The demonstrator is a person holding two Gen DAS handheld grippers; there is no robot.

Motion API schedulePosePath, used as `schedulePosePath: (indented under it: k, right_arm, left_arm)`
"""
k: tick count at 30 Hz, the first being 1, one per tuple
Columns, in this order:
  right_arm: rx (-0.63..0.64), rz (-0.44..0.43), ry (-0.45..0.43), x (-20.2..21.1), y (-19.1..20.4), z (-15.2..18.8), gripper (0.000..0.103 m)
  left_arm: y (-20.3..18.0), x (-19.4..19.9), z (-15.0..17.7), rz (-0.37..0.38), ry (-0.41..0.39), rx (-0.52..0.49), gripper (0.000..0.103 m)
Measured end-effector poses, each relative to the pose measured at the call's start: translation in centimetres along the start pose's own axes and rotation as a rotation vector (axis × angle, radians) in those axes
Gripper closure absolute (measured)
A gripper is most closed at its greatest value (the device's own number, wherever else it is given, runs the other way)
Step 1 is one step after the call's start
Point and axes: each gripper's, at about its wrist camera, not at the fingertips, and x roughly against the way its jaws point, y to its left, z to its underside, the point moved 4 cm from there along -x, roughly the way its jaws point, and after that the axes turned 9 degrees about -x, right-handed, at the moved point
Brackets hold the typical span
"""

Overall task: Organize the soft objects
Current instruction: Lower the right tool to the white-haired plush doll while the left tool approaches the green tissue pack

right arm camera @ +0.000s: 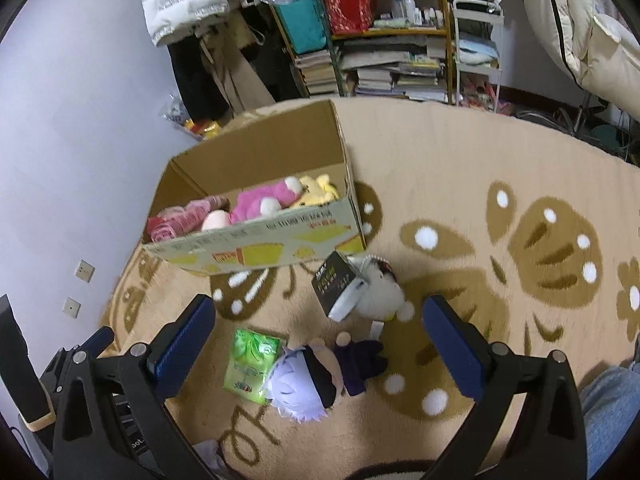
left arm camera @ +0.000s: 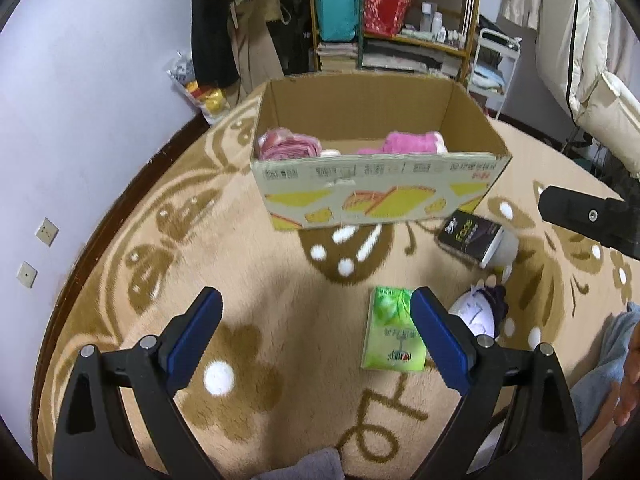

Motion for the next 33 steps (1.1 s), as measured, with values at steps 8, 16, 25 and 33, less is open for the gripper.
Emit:
schedulePosePath:
  k: [8,16,25,33]
  right_arm:
    - [-0.014,0.038,0.080,-2.7,-0.1,1.2,0.000]
    - [-0.014,0.062,0.154,-5.2,-0.2,2.1,0.000]
    - [-0.015,0.086,0.212,-7.1,-0.2,3.1,0.000]
    - [-0.037,0.095,0.267,-8.9,-0.4,3.8,0.000]
  left_arm:
    - [-0.8,-1.8,0.7,0.024,0.052,-0.009,0.009]
    - [-1.6,-3.3,1.3,0.040,0.101,-0.025,0.009]
    - [-2.7,-4.9,1.4,0.048,0.142,-0.059,0.009]
    - [-3.1,-6.1,1.8,0.078,0.182,-0.049,0.009]
